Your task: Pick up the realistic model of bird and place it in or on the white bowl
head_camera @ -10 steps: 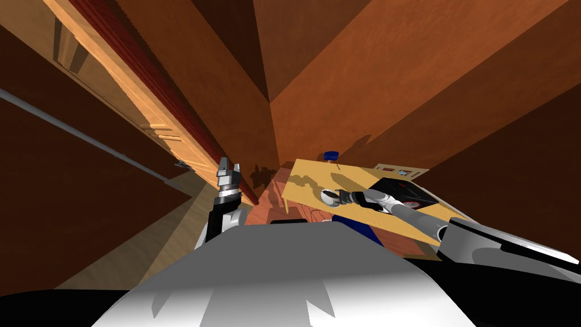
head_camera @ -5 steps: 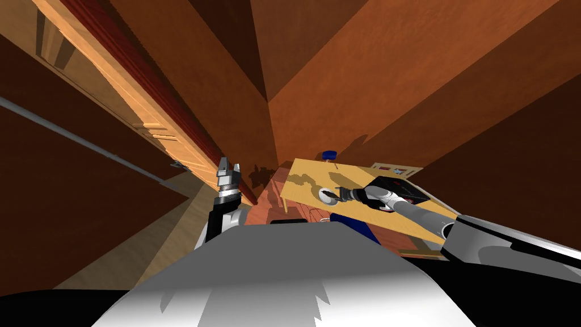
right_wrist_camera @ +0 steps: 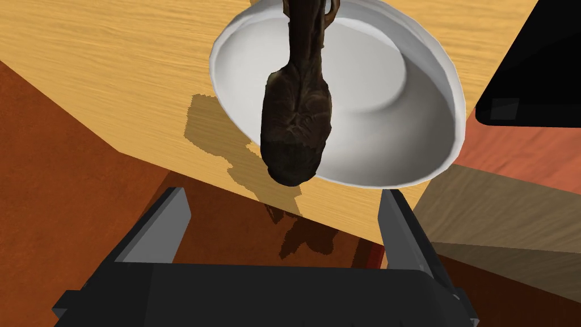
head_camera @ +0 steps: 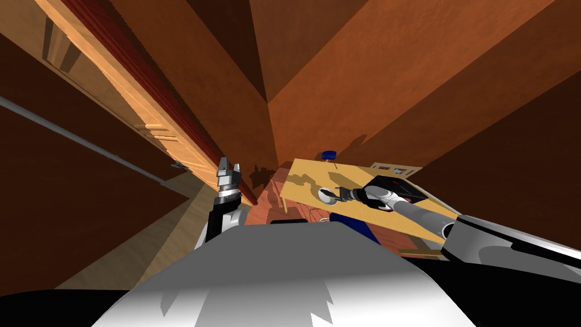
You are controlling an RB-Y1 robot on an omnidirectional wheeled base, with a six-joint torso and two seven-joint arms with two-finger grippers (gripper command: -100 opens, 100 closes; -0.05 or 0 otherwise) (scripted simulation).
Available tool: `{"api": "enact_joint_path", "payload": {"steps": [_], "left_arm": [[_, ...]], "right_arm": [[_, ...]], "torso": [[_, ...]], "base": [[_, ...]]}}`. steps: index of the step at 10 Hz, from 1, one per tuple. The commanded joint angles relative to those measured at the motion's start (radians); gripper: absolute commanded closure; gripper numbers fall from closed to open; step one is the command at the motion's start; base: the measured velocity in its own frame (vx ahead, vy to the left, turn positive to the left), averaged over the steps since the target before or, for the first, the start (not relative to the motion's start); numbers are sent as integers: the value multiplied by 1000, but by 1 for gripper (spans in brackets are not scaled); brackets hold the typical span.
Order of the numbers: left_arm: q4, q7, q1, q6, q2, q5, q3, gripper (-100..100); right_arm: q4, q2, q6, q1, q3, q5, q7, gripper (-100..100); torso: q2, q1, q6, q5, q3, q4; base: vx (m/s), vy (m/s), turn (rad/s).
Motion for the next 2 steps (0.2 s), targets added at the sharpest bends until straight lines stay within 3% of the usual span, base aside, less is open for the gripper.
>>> {"api": "enact_joint_path", "payload": {"steps": [1, 2], "left_arm": [[0, 0, 0, 0, 0, 0, 0, 0], [0, 0, 0, 0, 0, 0, 0, 0]], "right_arm": [[0, 0, 0, 0, 0, 0, 0, 0], [0, 0, 0, 0, 0, 0, 0, 0]], "torso": [[0, 0, 0, 0, 0, 0], [0, 0, 0, 0, 0, 0]], "base": [[0, 0, 0], [0, 0, 0]]}}
